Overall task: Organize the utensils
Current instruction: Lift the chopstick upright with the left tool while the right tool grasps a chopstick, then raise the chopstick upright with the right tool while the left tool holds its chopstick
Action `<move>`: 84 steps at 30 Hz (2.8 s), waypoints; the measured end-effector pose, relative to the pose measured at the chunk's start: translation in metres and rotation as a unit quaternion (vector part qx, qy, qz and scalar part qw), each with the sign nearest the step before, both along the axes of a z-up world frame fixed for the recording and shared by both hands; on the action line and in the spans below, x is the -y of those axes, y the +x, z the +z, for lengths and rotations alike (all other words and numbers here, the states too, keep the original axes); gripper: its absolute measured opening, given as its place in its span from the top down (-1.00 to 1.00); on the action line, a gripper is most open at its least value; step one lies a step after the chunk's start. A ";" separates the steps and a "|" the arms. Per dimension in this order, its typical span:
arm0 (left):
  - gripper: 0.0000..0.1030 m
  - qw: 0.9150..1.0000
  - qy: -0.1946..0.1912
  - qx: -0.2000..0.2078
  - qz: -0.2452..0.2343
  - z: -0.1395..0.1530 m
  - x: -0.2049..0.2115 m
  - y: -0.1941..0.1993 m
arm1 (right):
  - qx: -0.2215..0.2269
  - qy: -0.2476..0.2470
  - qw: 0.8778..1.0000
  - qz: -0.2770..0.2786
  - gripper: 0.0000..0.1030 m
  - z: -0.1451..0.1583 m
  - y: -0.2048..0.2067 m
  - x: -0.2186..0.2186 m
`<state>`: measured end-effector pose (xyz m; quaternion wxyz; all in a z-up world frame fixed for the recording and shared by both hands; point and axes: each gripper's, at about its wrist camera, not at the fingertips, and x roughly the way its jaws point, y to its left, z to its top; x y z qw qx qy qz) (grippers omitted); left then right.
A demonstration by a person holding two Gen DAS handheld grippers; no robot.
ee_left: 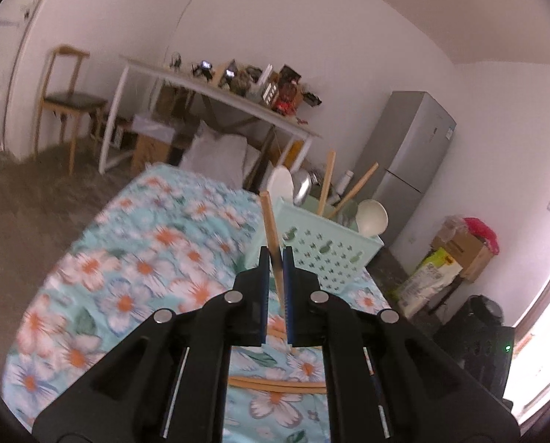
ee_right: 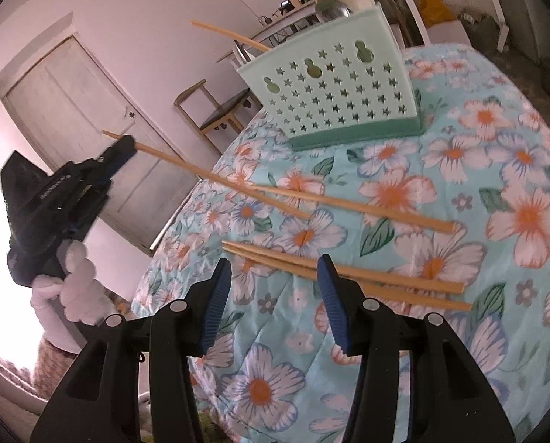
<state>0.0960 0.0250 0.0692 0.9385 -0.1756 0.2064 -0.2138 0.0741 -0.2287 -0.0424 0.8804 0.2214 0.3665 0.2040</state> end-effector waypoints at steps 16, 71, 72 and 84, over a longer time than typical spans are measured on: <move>0.90 0.988 0.123 0.013 0.089 0.033 -0.015 0.006 | 0.064 -0.196 0.973 0.107 0.29 0.036 0.084 -0.058; 0.89 0.985 0.142 -0.008 0.096 0.035 -0.010 0.037 | 0.161 -0.239 0.958 -0.004 0.88 0.132 0.062 -0.005; 0.89 0.985 0.142 -0.008 0.096 0.036 -0.009 0.037 | 0.159 -0.235 0.959 -0.007 0.88 0.132 0.061 -0.003; 0.88 0.986 0.130 -0.016 0.101 0.034 -0.013 0.038 | 0.148 -0.212 0.966 -0.017 0.88 0.125 0.058 0.000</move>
